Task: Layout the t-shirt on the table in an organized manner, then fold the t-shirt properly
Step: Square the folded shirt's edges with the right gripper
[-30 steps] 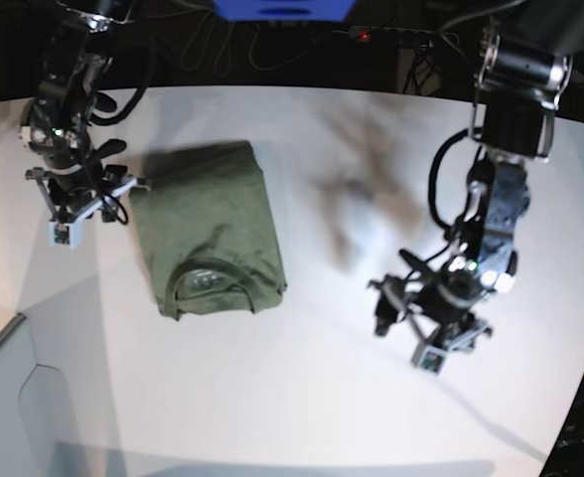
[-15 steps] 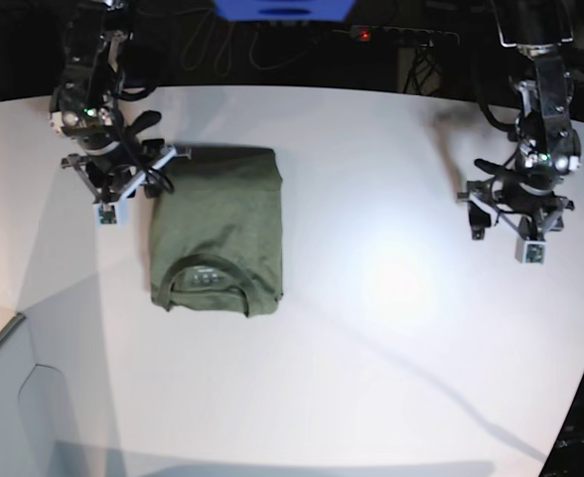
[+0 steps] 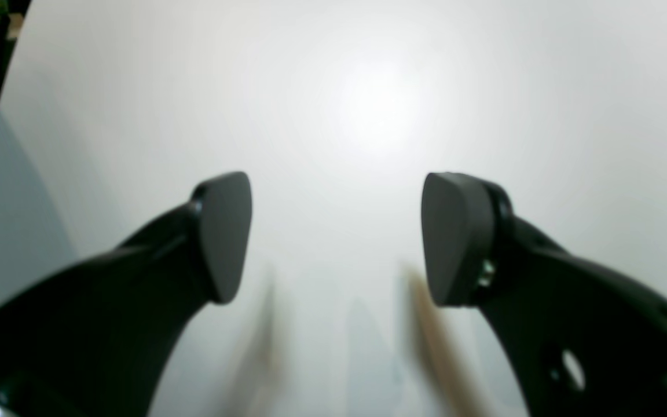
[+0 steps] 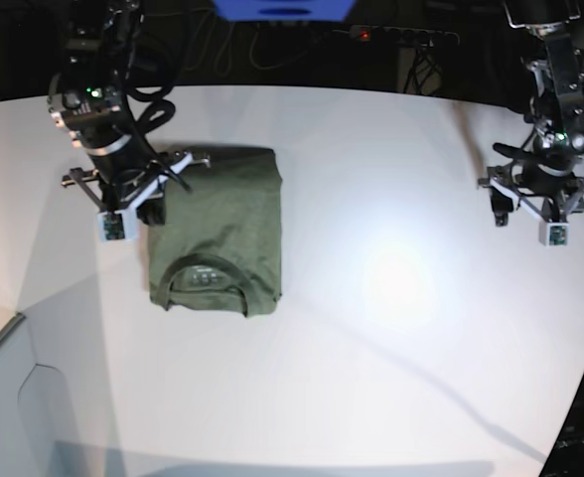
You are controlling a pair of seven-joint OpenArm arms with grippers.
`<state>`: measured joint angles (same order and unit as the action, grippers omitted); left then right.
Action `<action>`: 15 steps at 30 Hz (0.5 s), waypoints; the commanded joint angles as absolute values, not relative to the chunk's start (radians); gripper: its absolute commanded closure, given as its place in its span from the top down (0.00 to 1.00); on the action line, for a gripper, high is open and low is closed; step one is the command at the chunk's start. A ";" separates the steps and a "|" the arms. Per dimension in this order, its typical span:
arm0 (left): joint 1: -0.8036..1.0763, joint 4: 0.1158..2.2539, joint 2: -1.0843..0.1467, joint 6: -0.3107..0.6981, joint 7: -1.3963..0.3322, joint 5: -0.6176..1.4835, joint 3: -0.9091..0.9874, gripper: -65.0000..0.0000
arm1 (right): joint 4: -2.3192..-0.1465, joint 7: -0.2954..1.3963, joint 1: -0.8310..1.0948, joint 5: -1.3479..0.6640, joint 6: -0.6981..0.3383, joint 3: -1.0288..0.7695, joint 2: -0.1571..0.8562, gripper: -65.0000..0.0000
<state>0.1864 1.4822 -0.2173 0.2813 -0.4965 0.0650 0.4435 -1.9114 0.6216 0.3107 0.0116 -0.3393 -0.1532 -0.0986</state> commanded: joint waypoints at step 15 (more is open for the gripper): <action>0.295 1.523 -0.180 0.283 -0.476 0.073 0.602 0.68 | -1.587 0.489 0.232 0.007 -0.335 -0.071 -0.091 0.00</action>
<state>0.3012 1.5055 -0.1658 0.2840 -0.4973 0.0681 0.5999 -1.5719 0.4980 0.2340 0.0185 -0.3386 -0.0719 -0.0887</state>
